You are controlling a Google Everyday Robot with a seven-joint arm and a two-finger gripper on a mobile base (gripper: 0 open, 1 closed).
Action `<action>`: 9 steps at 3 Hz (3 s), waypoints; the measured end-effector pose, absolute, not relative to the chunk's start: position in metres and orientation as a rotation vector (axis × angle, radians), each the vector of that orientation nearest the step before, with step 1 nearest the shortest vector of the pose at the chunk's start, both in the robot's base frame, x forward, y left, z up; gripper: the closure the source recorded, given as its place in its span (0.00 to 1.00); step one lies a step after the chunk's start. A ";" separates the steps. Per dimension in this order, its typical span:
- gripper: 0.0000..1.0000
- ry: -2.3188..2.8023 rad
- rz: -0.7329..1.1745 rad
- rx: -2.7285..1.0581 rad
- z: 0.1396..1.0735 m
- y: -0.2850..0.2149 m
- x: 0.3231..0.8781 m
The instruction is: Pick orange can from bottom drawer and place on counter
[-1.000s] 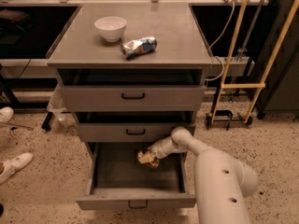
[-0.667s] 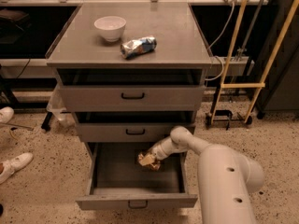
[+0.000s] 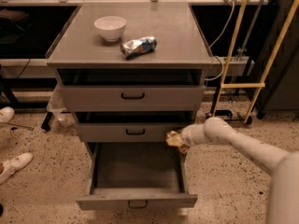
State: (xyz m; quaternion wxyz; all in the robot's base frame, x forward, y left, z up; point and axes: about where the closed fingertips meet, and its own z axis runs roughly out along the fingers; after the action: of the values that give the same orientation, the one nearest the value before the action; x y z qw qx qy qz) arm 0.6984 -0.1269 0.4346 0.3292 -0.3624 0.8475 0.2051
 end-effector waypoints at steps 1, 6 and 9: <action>1.00 2.200 0.434 -0.872 0.468 -0.171 0.689; 1.00 1.958 0.122 -0.746 0.750 -0.221 0.561; 1.00 1.889 -0.058 -0.686 0.854 -0.236 0.627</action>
Offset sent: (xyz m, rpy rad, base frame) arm -0.0084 -0.0424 0.0322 -0.0239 -0.0604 -0.0808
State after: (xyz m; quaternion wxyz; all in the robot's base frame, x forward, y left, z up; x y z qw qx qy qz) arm 0.6274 -0.2359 0.8541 0.5359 -0.2883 0.7932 -0.0244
